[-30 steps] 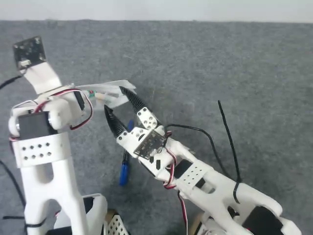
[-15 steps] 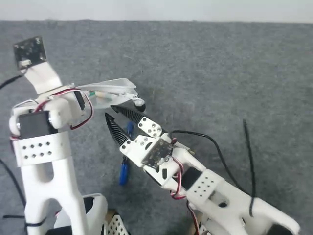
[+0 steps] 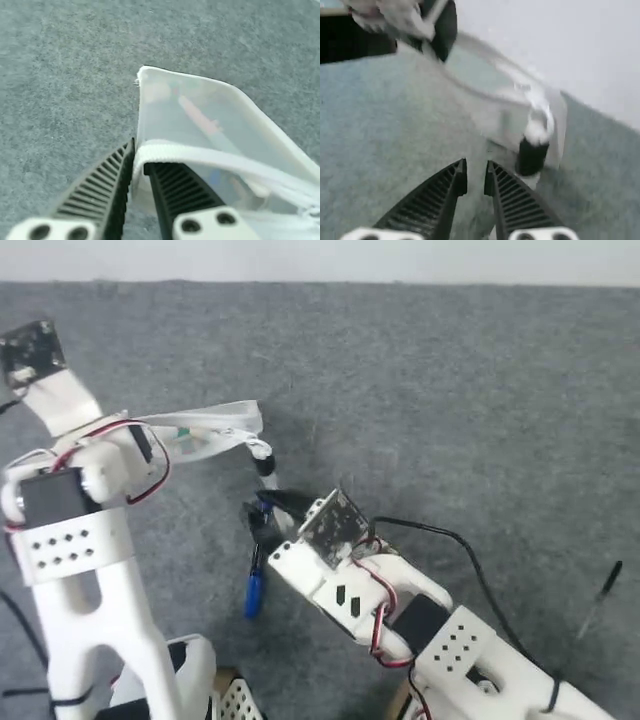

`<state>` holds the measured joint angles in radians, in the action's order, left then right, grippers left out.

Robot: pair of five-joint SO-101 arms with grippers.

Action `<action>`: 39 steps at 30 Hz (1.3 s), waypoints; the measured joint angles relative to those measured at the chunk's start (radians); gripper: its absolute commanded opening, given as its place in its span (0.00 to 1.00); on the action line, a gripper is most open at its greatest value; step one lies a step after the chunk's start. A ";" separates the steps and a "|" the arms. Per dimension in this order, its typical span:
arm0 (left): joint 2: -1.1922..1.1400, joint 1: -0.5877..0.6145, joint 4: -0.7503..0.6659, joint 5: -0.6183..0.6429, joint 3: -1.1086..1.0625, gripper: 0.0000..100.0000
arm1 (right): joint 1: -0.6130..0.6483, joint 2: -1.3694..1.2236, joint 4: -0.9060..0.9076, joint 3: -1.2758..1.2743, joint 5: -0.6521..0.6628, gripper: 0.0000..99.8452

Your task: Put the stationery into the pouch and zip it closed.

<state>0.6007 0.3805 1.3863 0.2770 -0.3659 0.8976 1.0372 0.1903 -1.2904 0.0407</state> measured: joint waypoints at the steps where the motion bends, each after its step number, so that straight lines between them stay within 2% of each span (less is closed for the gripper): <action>1: 0.000 0.009 -0.003 0.000 -0.002 0.01 | -0.017 0.000 0.018 0.000 -0.008 0.06; 12: -0.002 0.103 -0.035 0.031 -0.002 0.01 | -0.158 0.000 0.109 0.000 -0.017 0.06; 17: -0.002 0.152 -0.052 0.037 -0.002 0.01 | -0.160 -0.031 0.210 0.043 -0.017 0.06; 27: -0.002 0.163 -0.054 0.037 -0.002 0.01 | -0.169 -0.470 0.333 0.275 -0.002 0.07; 33: -0.002 0.163 -0.054 0.037 -0.002 0.01 | -0.169 -0.715 0.445 0.439 -0.002 0.19; 39: -0.002 0.163 -0.054 0.037 -0.002 0.01 | -0.169 -0.881 0.532 0.566 -0.002 0.19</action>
<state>0.5992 0.5432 1.3326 0.3138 -0.3675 0.7288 0.1565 0.7227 -0.7242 0.0391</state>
